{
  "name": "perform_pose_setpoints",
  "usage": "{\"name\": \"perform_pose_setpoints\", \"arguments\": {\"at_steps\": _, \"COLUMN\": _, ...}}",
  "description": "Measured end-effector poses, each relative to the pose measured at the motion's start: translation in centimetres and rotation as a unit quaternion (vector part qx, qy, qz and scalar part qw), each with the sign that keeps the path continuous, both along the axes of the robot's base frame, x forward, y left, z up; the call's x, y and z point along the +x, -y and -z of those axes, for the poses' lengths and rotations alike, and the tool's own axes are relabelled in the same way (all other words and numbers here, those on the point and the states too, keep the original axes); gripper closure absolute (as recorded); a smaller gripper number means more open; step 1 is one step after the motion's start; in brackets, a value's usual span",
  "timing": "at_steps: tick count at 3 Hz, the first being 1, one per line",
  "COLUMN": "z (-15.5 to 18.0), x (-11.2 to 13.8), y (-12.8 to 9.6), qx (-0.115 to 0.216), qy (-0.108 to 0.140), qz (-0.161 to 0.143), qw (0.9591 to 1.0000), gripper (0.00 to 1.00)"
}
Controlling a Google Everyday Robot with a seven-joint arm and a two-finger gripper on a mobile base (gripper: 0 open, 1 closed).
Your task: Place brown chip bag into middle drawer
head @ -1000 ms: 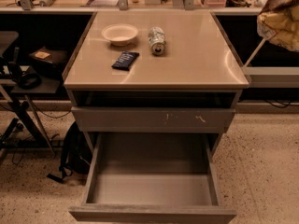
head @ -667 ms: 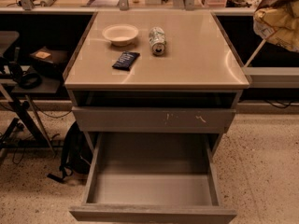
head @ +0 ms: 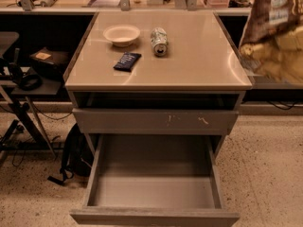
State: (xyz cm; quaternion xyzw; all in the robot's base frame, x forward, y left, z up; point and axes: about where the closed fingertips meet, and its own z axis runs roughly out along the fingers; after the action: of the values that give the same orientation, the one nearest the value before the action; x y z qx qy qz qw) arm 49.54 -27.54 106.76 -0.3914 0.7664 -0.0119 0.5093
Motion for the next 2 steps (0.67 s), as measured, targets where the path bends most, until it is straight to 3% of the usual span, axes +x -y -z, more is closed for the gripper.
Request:
{"name": "perform_pose_setpoints", "arguments": {"at_steps": 1, "z": 5.5, "x": -4.2, "y": -0.1, "qx": 0.0, "qy": -0.02, "qz": 0.001, "qw": 0.9998, "gripper": 1.0}}
{"name": "perform_pose_setpoints", "arguments": {"at_steps": 2, "z": 13.5, "x": -7.5, "y": -0.1, "qx": -0.013, "qy": -0.079, "qz": -0.007, "qw": 0.9968, "gripper": 1.0}}
